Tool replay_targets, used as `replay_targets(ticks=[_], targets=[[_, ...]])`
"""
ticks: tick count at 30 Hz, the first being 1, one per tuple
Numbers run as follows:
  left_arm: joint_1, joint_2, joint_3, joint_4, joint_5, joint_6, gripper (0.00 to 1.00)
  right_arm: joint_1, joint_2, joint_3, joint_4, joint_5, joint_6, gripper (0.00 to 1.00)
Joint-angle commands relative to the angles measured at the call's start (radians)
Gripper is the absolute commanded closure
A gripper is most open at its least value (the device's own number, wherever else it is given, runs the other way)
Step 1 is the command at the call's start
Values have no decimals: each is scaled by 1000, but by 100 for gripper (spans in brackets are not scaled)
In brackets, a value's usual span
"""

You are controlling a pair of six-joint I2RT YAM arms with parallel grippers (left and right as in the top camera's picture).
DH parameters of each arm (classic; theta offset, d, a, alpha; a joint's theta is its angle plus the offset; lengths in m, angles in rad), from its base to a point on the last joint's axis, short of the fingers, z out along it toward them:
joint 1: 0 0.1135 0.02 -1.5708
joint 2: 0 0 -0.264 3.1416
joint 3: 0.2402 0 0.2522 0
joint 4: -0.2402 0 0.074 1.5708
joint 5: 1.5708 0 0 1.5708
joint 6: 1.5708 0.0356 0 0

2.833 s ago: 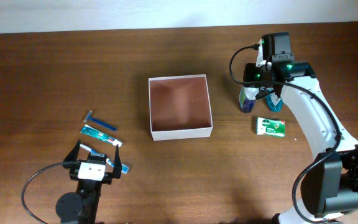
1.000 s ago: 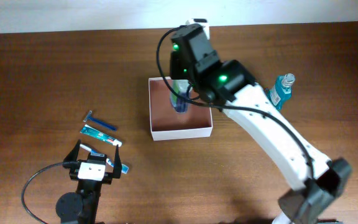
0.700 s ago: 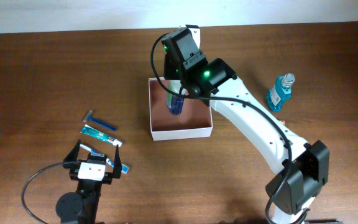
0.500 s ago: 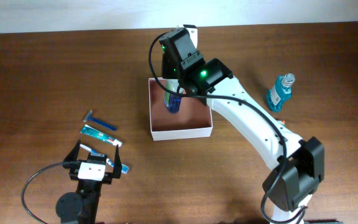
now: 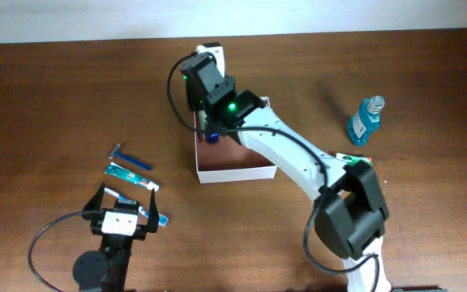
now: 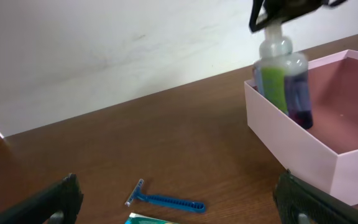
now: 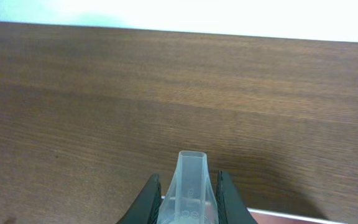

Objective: Pack container
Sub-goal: 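Lift the soap bottle with the right gripper and carry it over the box, then lower the soap bottle into the box's left corner and release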

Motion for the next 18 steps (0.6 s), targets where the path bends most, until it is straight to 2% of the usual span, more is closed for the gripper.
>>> replay_targets(ticks=[1, 11, 15, 18], targets=[[6, 2, -5, 1, -3, -17, 1, 2, 11, 33, 35, 35, -15, 96], [6, 2, -5, 1, -3, -17, 1, 1, 32, 32, 66, 35, -15, 96], [6, 2, -5, 1, -3, -17, 1, 2, 32, 32, 58, 34, -15, 88], [6, 2, -5, 1, -4, -17, 1, 2, 32, 32, 49, 34, -15, 87]])
